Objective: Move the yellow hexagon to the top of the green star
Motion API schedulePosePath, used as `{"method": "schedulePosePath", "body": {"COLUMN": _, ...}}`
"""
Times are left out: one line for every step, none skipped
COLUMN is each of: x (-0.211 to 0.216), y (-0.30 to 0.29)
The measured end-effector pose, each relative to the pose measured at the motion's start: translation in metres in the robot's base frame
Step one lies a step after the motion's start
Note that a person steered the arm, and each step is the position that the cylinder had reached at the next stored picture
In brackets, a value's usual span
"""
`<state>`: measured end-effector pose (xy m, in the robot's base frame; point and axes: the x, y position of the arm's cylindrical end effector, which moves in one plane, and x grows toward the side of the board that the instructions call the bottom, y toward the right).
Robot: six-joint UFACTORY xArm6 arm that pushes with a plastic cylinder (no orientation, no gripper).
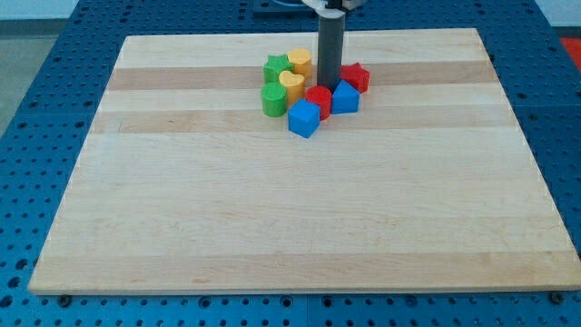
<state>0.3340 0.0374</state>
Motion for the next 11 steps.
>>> {"method": "schedulePosePath", "body": {"x": -0.001, "y": 0.0}}
{"method": "schedulePosePath", "body": {"x": -0.041, "y": -0.014}}
{"method": "schedulePosePath", "body": {"x": -0.053, "y": -0.02}}
{"method": "schedulePosePath", "body": {"x": -0.053, "y": -0.021}}
{"method": "schedulePosePath", "body": {"x": -0.065, "y": -0.036}}
{"method": "schedulePosePath", "body": {"x": -0.065, "y": -0.036}}
{"method": "schedulePosePath", "body": {"x": -0.062, "y": -0.023}}
{"method": "schedulePosePath", "body": {"x": -0.062, "y": 0.013}}
{"method": "schedulePosePath", "body": {"x": -0.067, "y": 0.009}}
{"method": "schedulePosePath", "body": {"x": -0.067, "y": 0.007}}
{"method": "schedulePosePath", "body": {"x": -0.067, "y": -0.01}}
